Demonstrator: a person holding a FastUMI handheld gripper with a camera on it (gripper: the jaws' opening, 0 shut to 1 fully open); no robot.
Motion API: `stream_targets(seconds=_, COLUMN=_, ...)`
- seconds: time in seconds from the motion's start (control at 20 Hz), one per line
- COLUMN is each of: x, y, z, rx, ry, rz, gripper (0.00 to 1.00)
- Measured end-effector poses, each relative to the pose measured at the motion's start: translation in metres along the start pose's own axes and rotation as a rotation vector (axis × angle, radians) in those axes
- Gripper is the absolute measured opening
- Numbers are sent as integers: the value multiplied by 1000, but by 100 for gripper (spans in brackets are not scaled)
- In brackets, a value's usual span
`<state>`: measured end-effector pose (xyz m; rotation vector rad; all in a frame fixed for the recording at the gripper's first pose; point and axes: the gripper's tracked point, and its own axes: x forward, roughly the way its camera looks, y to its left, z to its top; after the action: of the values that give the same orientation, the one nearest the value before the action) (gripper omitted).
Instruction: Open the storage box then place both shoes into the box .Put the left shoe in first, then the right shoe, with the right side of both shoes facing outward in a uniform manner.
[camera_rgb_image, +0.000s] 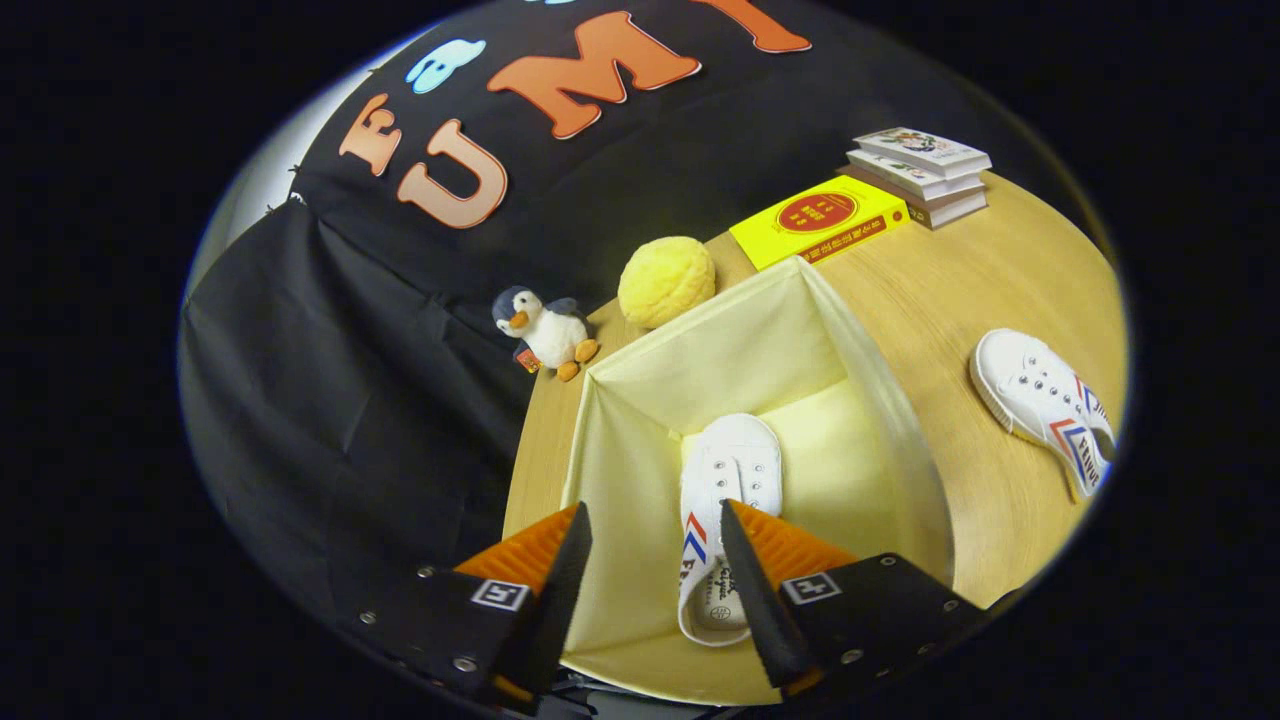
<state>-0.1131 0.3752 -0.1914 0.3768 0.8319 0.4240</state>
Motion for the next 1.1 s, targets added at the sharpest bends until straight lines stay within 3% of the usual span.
stream_targets(seconds=0.05, x=-7, y=-1, z=7, rx=-19, ry=-11, rz=-6, gripper=94)
stream_targets(seconds=0.1, x=-13, y=-3, z=11, rx=-32, ry=-22, rz=-5, gripper=98)
stream_targets(seconds=0.25, x=-31, y=-8, z=25, rx=-41, ry=-47, rz=8, gripper=98)
stream_targets(seconds=0.5, x=-55, y=-47, z=44, rx=-46, ry=-86, rz=-39, gripper=98)
stream_targets(seconds=1.1, x=-102, y=-172, z=85, rx=12, ry=-120, rz=-172, gripper=98)
